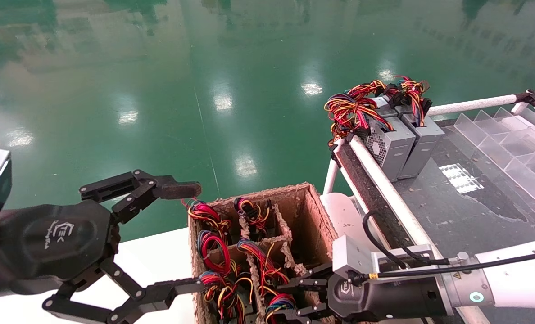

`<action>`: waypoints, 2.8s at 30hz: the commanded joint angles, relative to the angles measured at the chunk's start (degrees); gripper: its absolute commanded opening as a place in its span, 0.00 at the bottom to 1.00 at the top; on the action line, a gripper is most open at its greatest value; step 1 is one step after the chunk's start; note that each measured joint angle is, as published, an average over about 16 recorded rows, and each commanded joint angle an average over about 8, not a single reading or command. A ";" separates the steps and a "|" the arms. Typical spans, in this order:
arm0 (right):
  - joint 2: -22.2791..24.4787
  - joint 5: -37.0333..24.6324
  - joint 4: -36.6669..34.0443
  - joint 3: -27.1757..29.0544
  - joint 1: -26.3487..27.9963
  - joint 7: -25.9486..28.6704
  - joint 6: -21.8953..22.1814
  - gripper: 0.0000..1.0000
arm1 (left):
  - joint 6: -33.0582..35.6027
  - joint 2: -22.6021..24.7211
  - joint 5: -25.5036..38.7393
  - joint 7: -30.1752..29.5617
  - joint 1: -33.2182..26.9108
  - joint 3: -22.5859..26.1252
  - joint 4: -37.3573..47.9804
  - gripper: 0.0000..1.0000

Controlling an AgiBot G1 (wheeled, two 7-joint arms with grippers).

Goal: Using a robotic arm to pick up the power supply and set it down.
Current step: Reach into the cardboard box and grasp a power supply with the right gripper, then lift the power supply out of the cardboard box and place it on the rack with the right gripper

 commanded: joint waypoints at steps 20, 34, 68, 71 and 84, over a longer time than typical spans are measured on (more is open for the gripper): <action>0.17 -0.45 2.19 0.49 -1.45 -2.74 2.48 0.00 | -0.01 -0.01 -0.01 0.01 0.00 0.02 0.00 1.00; 5.60 7.80 9.00 5.23 -3.59 -2.22 0.61 0.00 | -0.01 -0.01 -0.02 0.02 -0.01 0.03 0.00 1.00; 21.26 17.34 -13.15 18.03 12.03 -12.12 4.61 0.00 | -0.02 -0.02 -0.04 0.03 -0.02 0.06 0.00 1.00; 21.65 15.59 -17.05 17.52 13.40 -14.40 4.62 0.00 | -0.03 -0.03 -0.04 0.03 -0.02 0.07 0.00 1.00; 19.52 9.51 -30.75 14.26 16.96 -21.83 2.83 0.00 | -0.03 -0.03 -0.05 0.04 -0.02 0.08 0.00 1.00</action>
